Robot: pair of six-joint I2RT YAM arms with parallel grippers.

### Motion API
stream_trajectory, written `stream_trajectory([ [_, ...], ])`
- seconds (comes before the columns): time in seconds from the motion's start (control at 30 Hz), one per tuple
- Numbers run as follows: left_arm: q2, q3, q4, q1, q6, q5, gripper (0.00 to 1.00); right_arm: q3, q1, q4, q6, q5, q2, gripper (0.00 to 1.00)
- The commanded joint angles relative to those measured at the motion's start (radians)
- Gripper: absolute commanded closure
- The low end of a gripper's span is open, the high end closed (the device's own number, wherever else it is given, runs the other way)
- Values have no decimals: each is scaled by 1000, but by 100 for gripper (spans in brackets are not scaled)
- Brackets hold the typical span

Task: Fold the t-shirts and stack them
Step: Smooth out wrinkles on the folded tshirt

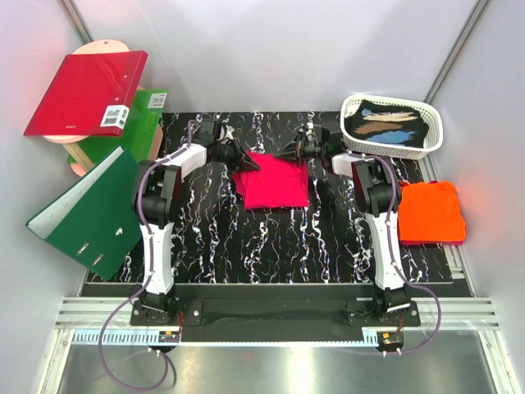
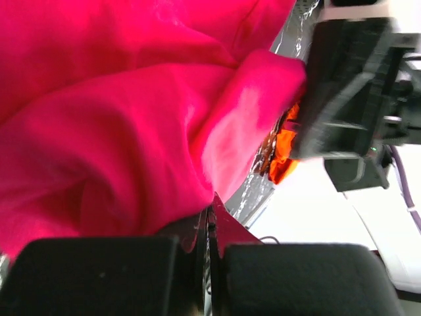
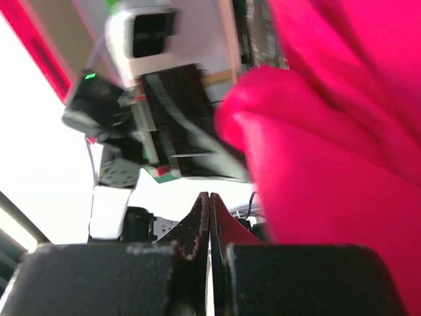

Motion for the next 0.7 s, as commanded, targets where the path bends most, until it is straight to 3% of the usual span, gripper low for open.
stream_trajectory([
  [0.0,33,45,97,-1,-52,54,100,64,-3,-29,-66,-7,-51,100],
  [0.1,55,71,49,-1,-36,-11,100,80,-4,-267,-246,57,-66,100],
  [0.13,61,98,5,-1,-25,-44,100,110,-4,-425,-370,109,-69,100],
  [0.23,87,160,-75,-1,12,-92,100,162,-10,-642,-492,198,-74,100],
  [0.67,187,336,-297,7,129,-216,100,304,-32,-1040,-693,588,-22,100],
])
